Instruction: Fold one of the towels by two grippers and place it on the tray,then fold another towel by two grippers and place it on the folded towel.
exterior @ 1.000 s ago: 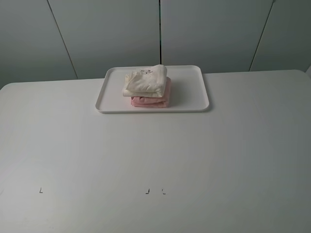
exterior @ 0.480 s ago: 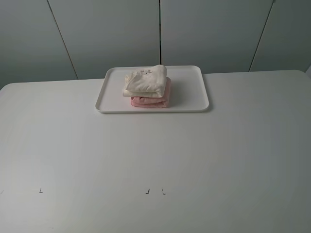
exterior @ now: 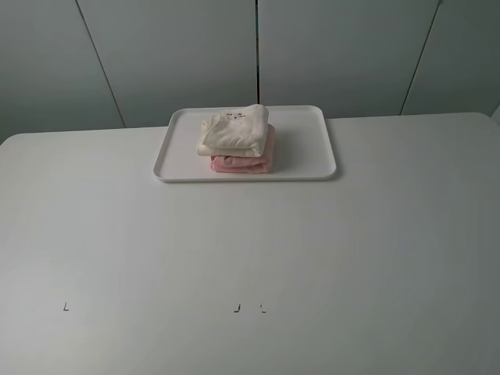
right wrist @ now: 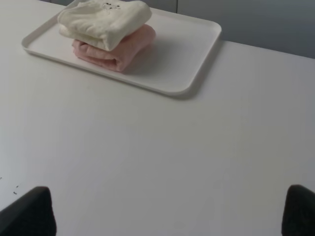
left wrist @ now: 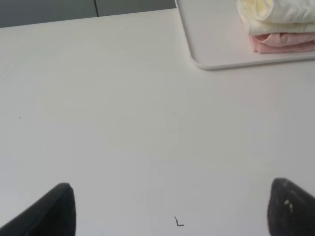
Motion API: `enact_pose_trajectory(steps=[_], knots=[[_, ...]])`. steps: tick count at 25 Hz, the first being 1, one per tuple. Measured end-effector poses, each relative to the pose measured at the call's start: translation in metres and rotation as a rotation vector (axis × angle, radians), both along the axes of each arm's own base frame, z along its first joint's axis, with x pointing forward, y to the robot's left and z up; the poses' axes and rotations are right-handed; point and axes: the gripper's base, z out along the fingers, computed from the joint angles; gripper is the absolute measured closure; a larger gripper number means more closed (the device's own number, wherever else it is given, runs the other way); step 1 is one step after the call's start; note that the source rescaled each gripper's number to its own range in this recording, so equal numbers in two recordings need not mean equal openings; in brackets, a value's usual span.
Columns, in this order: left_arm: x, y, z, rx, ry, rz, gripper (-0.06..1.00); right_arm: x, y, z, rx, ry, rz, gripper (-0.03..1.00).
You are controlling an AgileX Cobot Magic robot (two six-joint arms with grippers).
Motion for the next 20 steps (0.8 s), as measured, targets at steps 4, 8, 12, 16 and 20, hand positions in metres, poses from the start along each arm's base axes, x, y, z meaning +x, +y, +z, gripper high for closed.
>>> enact_pose_trajectory(steps=[4, 8, 12, 16, 20], knots=[[0.0000, 0.0003, 0.0000, 0.006, -0.001, 0.040, -0.05, 0.0001, -0.0002, 0.0000, 0.004, 0.001, -0.040, -0.03], [0.0000, 0.0000, 0.0000, 0.008, -0.001, 0.100, -0.05, -0.0002, 0.0004, 0.0000, 0.010, 0.003, -0.147, -0.03], [0.0000, 0.0001, 0.0000, 0.009, -0.001, 0.115, -0.05, -0.0003, 0.0009, 0.0000, 0.009, 0.002, -0.231, -0.03], [0.0000, 0.0001, 0.0000, 0.009, -0.001, 0.115, -0.05, -0.0003, 0.0008, 0.0000, 0.012, 0.003, -0.245, -0.03], [0.0000, 0.0001, 0.0000, 0.009, -0.001, 0.115, -0.06, -0.0003, 0.0008, 0.0000, 0.018, 0.004, -0.249, -0.03]])
